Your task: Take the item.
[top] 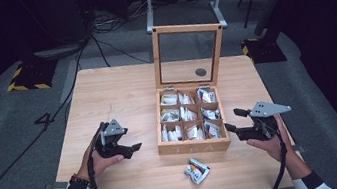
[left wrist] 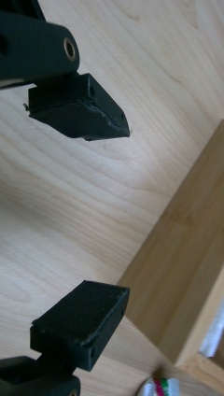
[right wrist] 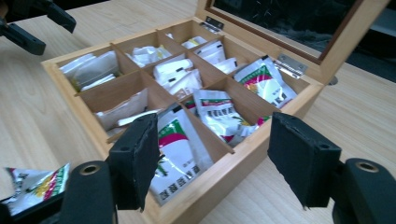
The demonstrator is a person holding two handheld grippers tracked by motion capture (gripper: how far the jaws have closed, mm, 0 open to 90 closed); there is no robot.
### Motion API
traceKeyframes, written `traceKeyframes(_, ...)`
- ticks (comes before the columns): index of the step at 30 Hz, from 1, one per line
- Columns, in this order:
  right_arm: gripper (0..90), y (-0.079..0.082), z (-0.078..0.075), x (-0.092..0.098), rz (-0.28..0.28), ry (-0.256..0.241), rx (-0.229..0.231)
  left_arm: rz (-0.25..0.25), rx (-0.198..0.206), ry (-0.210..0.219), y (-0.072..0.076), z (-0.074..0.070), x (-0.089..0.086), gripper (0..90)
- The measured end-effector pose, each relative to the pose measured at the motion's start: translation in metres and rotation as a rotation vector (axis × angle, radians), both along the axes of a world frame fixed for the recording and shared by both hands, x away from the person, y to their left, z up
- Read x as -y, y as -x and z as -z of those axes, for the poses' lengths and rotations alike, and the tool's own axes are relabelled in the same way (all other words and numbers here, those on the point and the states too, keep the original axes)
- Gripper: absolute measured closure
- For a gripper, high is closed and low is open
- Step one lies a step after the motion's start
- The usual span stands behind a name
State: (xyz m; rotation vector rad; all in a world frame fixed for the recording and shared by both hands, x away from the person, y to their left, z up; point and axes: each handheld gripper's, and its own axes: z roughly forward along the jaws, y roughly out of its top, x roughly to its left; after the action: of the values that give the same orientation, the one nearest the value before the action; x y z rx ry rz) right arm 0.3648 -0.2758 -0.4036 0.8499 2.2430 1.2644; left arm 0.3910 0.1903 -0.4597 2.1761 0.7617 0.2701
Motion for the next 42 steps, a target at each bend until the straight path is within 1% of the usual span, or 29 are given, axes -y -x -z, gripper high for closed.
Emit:
traceKeyframes(3, 34.0, -0.008, -0.001, 0.002, 0.018, 0.007, -0.008, 0.010, 0.022, -0.003, -0.008, -0.006, 0.007, 20.4)
traceKeyframes(4, 34.0, -0.011, -0.001, 0.003, 0.026, 0.010, -0.011, 0.010, 0.021, 0.003, -0.011, -0.008, 0.009, 20.4)
traceKeyframes(7, 34.1, -0.019, -0.002, 0.004, 0.041, 0.016, -0.023, 0.010, 0.040, 0.030, -0.019, -0.013, 0.014, 20.3)
traceKeyframes(8, 34.1, -0.023, -0.002, 0.004, 0.046, 0.009, -0.029, 0.011, 0.034, 0.039, -0.022, -0.015, 0.015, 20.1)
traceKeyframes(10, 34.1, -0.028, -0.003, 0.005, 0.048, 0.003, -0.039, -0.001, 0.057, 0.042, -0.028, -0.020, 0.019, 19.9)
traceKeyframes(11, 34.1, -0.032, -0.004, 0.004, 0.051, 0.010, -0.039, 0.001, 0.053, 0.054, -0.031, -0.022, 0.020, 19.9)
traceKeyframes(12, 34.1, -0.034, -0.004, 0.004, 0.055, 0.013, -0.038, -0.004, 0.059, 0.065, -0.035, -0.025, 0.022, 19.8)
traceKeyframes(13, 34.2, -0.038, -0.005, 0.004, 0.058, 0.015, -0.036, -0.010, 0.069, 0.066, -0.038, -0.026, 0.024, 19.9)
traceKeyframes(14, 34.2, -0.040, -0.005, 0.005, 0.061, 0.018, -0.036, -0.012, 0.064, 0.071, -0.042, -0.028, 0.027, 20.0)
traceKeyframes(15, 34.0, -0.045, -0.005, 0.006, 0.069, 0.021, -0.045, -0.010, 0.065, 0.069, -0.045, -0.029, 0.029, 19.9)
traceKeyframes(16, 33.7, -0.047, -0.005, 0.006, 0.075, 0.019, -0.049, -0.010, 0.077, 0.058, -0.049, -0.030, 0.032, 19.8)
traceKeyframes(18, 32.8, -0.054, -0.006, 0.008, 0.071, 0.018, -0.061, -0.003, 0.066, 0.050, -0.055, -0.032, 0.038, 19.9)
traceKeyframes(19, 32.3, -0.057, -0.007, 0.008, 0.078, 0.023, -0.064, -0.001, 0.064, 0.051, -0.058, -0.033, 0.041, 19.9)
traceKeyframes(20, 32.3, -0.057, -0.007, 0.008, 0.078, 0.023, -0.064, -0.001, 0.064, 0.051, -0.058, -0.033, 0.041, 19.9)
traceKeyframes(21, 31.8, -0.065, -0.009, 0.007, 0.087, 0.034, -0.066, -0.006, 0.067, 0.037, -0.066, -0.036, 0.047, 19.8)
traceKeyframes(24, 31.5, -0.076, -0.009, 0.008, 0.109, 0.028, -0.074, -0.022, 0.058, 0.042, -0.078, -0.040, 0.056, 19.8)
traceKeyframes(25, 31.2, -0.080, -0.009, 0.008, 0.122, 0.021, -0.069, -0.031, 0.057, 0.042, -0.080, -0.041, 0.058, 19.8)
traceKeyframes(28, 30.9, -0.090, -0.007, 0.008, 0.133, 0.012, -0.086, -0.044, 0.071, 0.024, -0.089, -0.046, 0.066, 19.7)
traceKeyframes(29, 30.8, -0.095, -0.007, 0.007, 0.138, 0.022, -0.086, -0.052, 0.072, 0.028, -0.091, -0.046, 0.068, 19.7)
traceKeyframes(30, 30.8, -0.097, -0.007, 0.006, 0.142, 0.022, -0.086, -0.057, 0.071, 0.021, -0.094, -0.047, 0.069, 19.7)
traceKeyframes(31, 30.9, -0.100, -0.007, 0.006, 0.145, 0.018, -0.080, -0.072, 0.073, 0.019, -0.097, -0.048, 0.071, 19.5)
traceKeyframes(33, 30.8, -0.107, -0.009, 0.006, 0.153, 0.007, -0.084, -0.095, 0.062, 0.026, -0.103, -0.049, 0.072, 19.4)
traceKeyframes(34, 30.9, -0.110, -0.010, 0.005, 0.158, 0.003, -0.079, -0.106, 0.066, 0.027, -0.106, -0.049, 0.073, 19.6)
traceKeyframes(35, 31.2, -0.114, -0.012, 0.005, 0.162, -0.006, -0.076, -0.118, 0.061, 0.021, -0.109, -0.050, 0.075, 20.0)
traceKeyframes(37, 31.2, -0.120, -0.014, 0.003, 0.167, 0.005, -0.073, -0.138, 0.062, 0.026, -0.114, -0.050, 0.076, 20.2)
traceKeyframes(38, 31.6, -0.123, -0.015, 0.002, 0.175, 0.004, -0.070, -0.147, 0.054, 0.028, -0.117, -0.050, 0.077, 20.6)
traceKeyframes(39, 31.6, -0.126, -0.016, 0.002, 0.178, -0.003, -0.072, -0.158, 0.065, 0.024, -0.120, -0.051, 0.079, 20.6)
traceKeyframes(40, 31.6, -0.129, -0.016, 0.001, 0.178, -0.010, -0.078, -0.168, 0.069, 0.029, -0.123, -0.052, 0.080, 21.2)
traceKeyframes(42, 31.6, -0.137, -0.016, 0.000, 0.187, 0.006, -0.076, -0.189, 0.056, 0.038, -0.130, -0.052, 0.083, 21.8)
